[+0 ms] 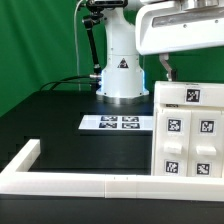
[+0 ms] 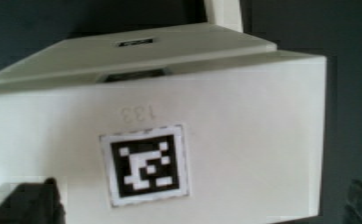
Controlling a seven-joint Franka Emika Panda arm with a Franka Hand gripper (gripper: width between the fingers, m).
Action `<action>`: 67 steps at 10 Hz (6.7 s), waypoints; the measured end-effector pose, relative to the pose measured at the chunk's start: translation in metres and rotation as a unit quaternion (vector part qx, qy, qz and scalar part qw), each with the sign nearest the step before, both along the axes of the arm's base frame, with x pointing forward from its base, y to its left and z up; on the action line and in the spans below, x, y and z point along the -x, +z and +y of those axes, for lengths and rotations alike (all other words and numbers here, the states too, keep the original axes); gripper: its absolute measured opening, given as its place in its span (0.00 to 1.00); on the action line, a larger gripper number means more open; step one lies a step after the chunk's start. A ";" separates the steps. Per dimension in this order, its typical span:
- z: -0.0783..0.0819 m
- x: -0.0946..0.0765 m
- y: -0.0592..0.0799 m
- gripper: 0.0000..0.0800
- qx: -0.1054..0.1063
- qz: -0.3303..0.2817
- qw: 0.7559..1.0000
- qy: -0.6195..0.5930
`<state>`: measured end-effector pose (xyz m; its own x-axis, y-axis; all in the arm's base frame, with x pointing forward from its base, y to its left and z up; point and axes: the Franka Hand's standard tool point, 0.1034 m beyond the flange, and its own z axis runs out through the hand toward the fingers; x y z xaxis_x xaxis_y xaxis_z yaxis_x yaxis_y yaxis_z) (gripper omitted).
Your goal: Assemble cabinet
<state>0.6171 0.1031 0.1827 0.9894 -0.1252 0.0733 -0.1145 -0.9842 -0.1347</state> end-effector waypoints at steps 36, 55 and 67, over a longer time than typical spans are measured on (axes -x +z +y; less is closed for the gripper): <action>-0.019 0.007 -0.035 0.68 0.044 0.000 0.997 0.063; -0.005 0.012 -0.036 0.68 -0.090 0.084 0.684 -0.719; 0.003 0.007 -0.007 1.00 -0.131 0.092 0.670 -0.725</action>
Offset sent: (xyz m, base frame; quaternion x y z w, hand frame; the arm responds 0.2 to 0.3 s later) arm 0.0000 0.0000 0.0000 0.0000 0.0000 -0.1938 0.9810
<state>0.6101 0.1062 0.1761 -0.1968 -0.9494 -0.2447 -0.9630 0.2341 -0.1334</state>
